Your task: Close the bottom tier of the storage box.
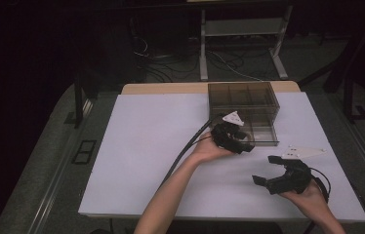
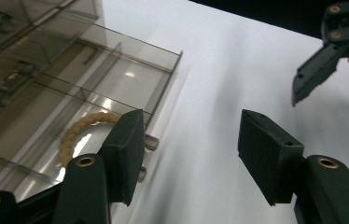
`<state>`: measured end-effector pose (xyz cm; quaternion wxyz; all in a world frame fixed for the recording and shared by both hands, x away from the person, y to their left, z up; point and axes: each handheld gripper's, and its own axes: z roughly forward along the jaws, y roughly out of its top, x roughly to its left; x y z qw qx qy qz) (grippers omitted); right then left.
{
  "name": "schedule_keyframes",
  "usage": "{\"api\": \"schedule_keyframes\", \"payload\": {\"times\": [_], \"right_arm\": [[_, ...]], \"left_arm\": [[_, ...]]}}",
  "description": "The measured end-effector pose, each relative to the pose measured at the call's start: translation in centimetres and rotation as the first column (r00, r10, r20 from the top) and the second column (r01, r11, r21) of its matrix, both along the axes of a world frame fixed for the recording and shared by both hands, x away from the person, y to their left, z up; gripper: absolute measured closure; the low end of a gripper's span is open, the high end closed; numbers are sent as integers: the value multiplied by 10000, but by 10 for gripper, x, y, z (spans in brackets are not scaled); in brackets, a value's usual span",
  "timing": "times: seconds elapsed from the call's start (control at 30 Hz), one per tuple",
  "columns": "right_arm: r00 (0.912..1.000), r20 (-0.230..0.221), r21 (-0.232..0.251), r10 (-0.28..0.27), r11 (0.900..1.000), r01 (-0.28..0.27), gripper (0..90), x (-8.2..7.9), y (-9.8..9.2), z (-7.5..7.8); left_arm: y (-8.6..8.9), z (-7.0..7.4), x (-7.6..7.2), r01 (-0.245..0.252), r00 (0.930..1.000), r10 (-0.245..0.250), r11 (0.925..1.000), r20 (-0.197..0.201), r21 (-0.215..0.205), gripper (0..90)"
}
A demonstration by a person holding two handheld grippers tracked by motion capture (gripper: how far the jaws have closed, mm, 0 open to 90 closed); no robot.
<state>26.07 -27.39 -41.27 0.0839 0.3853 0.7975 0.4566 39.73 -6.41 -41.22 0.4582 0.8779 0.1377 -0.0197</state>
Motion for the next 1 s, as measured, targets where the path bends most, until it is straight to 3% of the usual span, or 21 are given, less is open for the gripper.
{"api": "schedule_keyframes", "payload": {"times": [0.53,1.0], "right_arm": [[10000,4,-33,23,10000,-23,1,0,0,0],[10000,2,-49,48,10000,-48,1,0,1,0]], "left_arm": [[-4,-11,-2,323,9993,-319,9993,-217,198,532],[-11,-28,1,131,9994,-108,9975,-335,693,835]]}}
